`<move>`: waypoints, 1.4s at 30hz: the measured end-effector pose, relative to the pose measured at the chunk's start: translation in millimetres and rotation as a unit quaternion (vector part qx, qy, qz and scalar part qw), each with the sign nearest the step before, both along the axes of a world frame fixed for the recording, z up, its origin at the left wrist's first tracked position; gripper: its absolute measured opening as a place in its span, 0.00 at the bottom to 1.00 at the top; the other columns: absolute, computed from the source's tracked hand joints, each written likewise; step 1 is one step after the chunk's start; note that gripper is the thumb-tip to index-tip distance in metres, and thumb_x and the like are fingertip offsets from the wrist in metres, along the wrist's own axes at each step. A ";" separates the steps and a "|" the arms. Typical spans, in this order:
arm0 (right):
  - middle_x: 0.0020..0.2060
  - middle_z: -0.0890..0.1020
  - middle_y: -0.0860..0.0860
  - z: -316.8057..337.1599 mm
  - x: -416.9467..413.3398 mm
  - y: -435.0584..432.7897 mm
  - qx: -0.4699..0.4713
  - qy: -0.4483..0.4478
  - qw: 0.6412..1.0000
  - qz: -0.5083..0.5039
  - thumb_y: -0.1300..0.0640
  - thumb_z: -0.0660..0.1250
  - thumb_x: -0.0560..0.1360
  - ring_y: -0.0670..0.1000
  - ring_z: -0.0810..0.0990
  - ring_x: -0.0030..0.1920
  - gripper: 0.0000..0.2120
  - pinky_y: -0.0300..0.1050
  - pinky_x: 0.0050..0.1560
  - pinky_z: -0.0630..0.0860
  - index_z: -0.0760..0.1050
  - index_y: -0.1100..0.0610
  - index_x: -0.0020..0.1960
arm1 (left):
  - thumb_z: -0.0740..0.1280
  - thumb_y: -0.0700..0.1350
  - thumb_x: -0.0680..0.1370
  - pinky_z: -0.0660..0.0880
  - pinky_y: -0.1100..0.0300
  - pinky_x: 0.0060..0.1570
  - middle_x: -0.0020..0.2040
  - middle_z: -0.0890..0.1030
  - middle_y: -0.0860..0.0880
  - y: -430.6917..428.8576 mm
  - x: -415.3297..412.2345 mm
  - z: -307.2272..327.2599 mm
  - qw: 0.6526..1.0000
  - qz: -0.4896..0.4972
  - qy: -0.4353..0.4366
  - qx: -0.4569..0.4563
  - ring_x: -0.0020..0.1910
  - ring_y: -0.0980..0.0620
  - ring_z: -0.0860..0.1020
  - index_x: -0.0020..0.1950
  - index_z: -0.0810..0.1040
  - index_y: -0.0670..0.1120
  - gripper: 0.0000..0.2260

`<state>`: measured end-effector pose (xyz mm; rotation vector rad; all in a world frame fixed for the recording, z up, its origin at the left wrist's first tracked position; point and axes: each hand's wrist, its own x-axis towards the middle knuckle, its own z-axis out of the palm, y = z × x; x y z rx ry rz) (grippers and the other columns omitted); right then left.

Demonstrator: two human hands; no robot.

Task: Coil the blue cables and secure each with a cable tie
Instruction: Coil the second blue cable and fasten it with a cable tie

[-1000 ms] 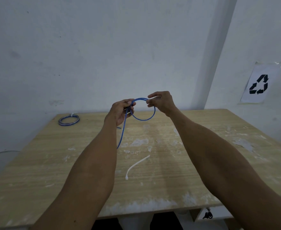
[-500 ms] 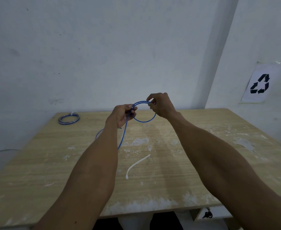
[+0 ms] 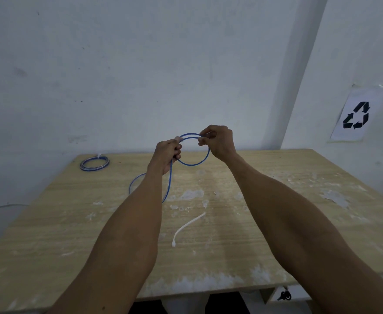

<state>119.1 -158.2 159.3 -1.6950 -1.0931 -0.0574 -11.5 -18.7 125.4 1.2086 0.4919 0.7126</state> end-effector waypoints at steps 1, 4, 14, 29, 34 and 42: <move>0.34 0.86 0.54 0.6 1.0 -0.7 -0.001 0.007 1.000 0.001 0.65 0.76 0.71 0.46 0.87 0.35 0.05 0.35 0.43 0.79 0.82 0.63 0.47 | 0.64 0.44 0.83 0.68 0.61 0.31 0.34 0.73 0.50 -0.3 -1.1 -0.7 1.000 -0.007 -0.011 -0.005 0.28 0.55 0.66 0.57 0.81 0.36 0.12; 0.34 0.86 0.54 -0.2 4.7 -2.7 -0.017 -0.002 1.000 -0.001 0.66 0.74 0.73 0.46 0.87 0.36 0.04 0.34 0.39 0.76 0.82 0.61 0.47 | 0.62 0.38 0.83 0.72 0.62 0.34 0.38 0.77 0.47 0.1 -5.2 0.3 0.998 -0.045 -0.041 -0.034 0.31 0.55 0.71 0.58 0.80 0.32 0.11; 0.35 0.86 0.49 0.3 7.6 -4.2 -0.046 -0.163 0.984 -0.062 0.56 0.79 0.69 0.50 0.84 0.36 0.07 0.46 0.40 0.80 0.82 0.54 0.43 | 0.60 0.32 0.81 0.81 0.58 0.44 0.48 0.85 0.39 -4.2 -8.0 1.6 0.991 -0.090 -0.075 -0.069 0.39 0.50 0.81 0.57 0.81 0.32 0.11; 0.33 0.85 0.47 -10.0 7.3 2.1 -0.068 -0.117 0.984 -0.112 0.50 0.77 0.72 0.49 0.84 0.36 0.07 0.46 0.41 0.80 0.81 0.51 0.43 | 0.64 0.36 0.82 0.82 0.55 0.46 0.42 0.80 0.44 -9.1 -8.5 2.5 0.995 -0.067 -0.036 -0.066 0.34 0.53 0.75 0.60 0.80 0.32 0.11; 0.33 0.86 0.45 -6.8 6.5 2.5 -0.026 0.001 0.997 -0.069 0.45 0.75 0.72 0.44 0.86 0.38 0.09 0.46 0.43 0.82 0.83 0.50 0.45 | 0.63 0.35 0.82 0.71 0.63 0.33 0.42 0.78 0.44 -9.3 1.1 10.5 0.998 0.023 -0.064 -0.009 0.30 0.55 0.68 0.56 0.83 0.36 0.09; 0.35 0.85 0.60 -11.7 -20.9 -5.2 -0.316 0.452 0.834 -0.004 0.53 0.59 0.85 0.55 0.83 0.32 0.18 0.45 0.31 0.84 0.76 0.70 0.54 | 0.63 0.35 0.82 0.65 0.63 0.31 0.41 0.80 0.45 6.2 10.2 51.3 0.972 0.142 -0.187 0.029 0.29 0.56 0.69 0.59 0.82 0.37 0.09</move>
